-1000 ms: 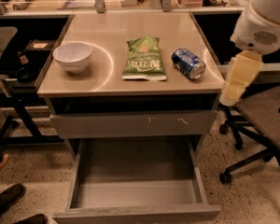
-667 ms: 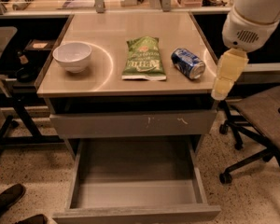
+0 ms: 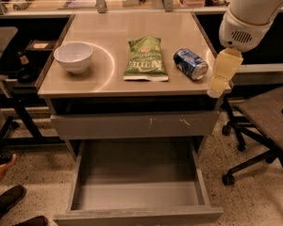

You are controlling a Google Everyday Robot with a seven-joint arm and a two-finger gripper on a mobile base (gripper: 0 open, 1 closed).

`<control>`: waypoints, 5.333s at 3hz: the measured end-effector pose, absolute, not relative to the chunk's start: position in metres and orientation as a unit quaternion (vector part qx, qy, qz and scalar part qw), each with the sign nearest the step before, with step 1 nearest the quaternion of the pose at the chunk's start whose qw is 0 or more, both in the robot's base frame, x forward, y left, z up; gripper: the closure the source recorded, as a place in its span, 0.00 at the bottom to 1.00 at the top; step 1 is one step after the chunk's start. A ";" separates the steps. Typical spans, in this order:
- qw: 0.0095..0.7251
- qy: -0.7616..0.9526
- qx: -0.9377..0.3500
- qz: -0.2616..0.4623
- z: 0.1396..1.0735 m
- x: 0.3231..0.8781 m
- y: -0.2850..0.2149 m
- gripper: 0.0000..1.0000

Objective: Place pepsi can into middle drawer

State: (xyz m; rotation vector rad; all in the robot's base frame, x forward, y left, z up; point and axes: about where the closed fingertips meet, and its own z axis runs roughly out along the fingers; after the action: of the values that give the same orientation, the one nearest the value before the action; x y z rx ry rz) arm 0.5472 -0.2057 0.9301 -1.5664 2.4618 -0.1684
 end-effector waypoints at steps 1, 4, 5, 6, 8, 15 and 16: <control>0.120 0.857 -0.498 -0.057 0.930 0.579 -0.198 0.00; 0.109 0.881 -0.459 -0.010 0.908 0.618 -0.183 0.00; 0.102 0.891 -0.441 -0.001 0.893 0.644 -0.173 0.00; 0.093 0.898 -0.430 -0.007 0.877 0.664 -0.174 0.00; 0.068 0.910 -0.407 -0.039 0.839 0.693 -0.196 0.00; 0.092 0.908 -0.408 -0.033 0.834 0.703 -0.219 1.00; 0.107 0.912 -0.396 -0.018 0.840 0.687 -0.237 1.00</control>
Offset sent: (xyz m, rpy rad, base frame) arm 0.0419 0.0097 0.0011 0.0297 -0.0112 -0.1209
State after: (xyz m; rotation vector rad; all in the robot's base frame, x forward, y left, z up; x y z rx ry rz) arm 0.6870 -0.2369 0.8403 -1.1667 2.6850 -0.0519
